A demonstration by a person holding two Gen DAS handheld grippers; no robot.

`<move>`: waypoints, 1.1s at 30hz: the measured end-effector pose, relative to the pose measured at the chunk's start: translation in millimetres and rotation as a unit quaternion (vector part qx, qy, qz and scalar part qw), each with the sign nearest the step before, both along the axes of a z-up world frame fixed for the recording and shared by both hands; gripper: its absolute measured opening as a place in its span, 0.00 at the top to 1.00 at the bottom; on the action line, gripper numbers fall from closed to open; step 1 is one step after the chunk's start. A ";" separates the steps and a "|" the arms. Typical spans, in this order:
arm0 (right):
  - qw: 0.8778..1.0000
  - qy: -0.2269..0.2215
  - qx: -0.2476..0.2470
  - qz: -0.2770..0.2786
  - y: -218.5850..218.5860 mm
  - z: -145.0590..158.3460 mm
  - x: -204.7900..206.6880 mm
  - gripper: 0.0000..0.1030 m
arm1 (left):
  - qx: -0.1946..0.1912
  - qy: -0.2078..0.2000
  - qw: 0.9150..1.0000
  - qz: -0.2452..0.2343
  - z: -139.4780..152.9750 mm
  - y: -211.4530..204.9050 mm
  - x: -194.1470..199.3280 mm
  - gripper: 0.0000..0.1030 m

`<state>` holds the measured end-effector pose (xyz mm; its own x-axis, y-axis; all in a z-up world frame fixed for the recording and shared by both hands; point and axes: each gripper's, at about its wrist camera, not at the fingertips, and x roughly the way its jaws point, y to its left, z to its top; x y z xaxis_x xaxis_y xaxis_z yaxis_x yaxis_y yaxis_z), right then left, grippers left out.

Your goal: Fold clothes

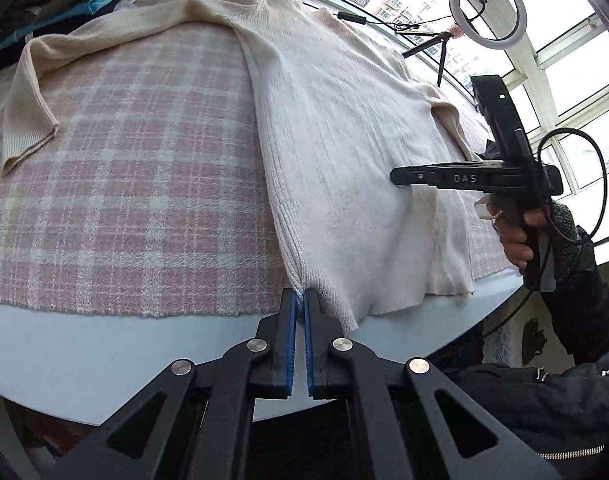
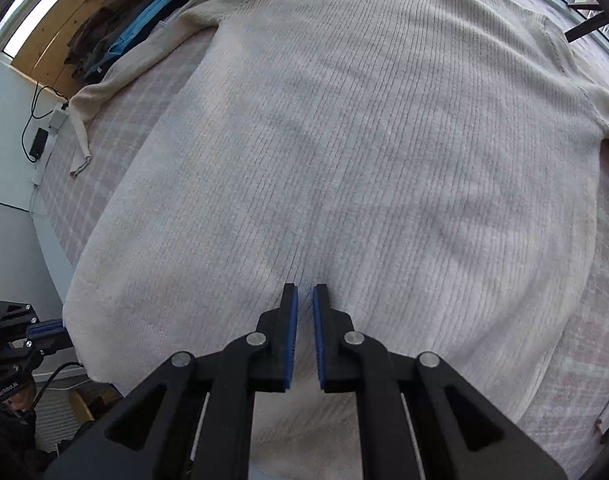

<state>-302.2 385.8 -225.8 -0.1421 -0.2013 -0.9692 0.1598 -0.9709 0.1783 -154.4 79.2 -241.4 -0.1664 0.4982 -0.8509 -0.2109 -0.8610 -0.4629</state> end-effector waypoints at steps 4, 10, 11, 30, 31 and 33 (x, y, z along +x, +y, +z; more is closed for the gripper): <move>0.999 0.003 0.047 -0.007 12.6 11.6 13.8 0.89 | 0.023 -0.038 0.998 0.044 -23.3 -17.3 -6.0 0.98; 0.990 0.012 0.005 -0.144 104.0 36.2 84.3 0.74 | 0.016 -0.016 1.000 0.010 -16.2 6.6 -2.5 0.98; 0.986 0.005 0.004 -0.166 118.5 35.3 98.7 0.74 | 0.016 -0.016 1.000 0.005 -15.7 8.6 -3.5 0.98; 0.988 -0.005 0.034 -0.153 108.1 25.3 150.4 0.94 | -0.027 -0.006 0.997 -0.076 0.1 26.4 -10.7 0.98; 0.984 -0.002 0.026 -0.174 121.6 32.1 155.5 0.94 | -0.030 -0.002 0.997 -0.077 1.0 26.8 -9.8 0.98; 0.971 -0.004 0.010 -0.237 160.2 39.4 169.4 0.94 | -0.028 -0.008 0.996 -0.083 -2.1 28.1 -7.5 0.98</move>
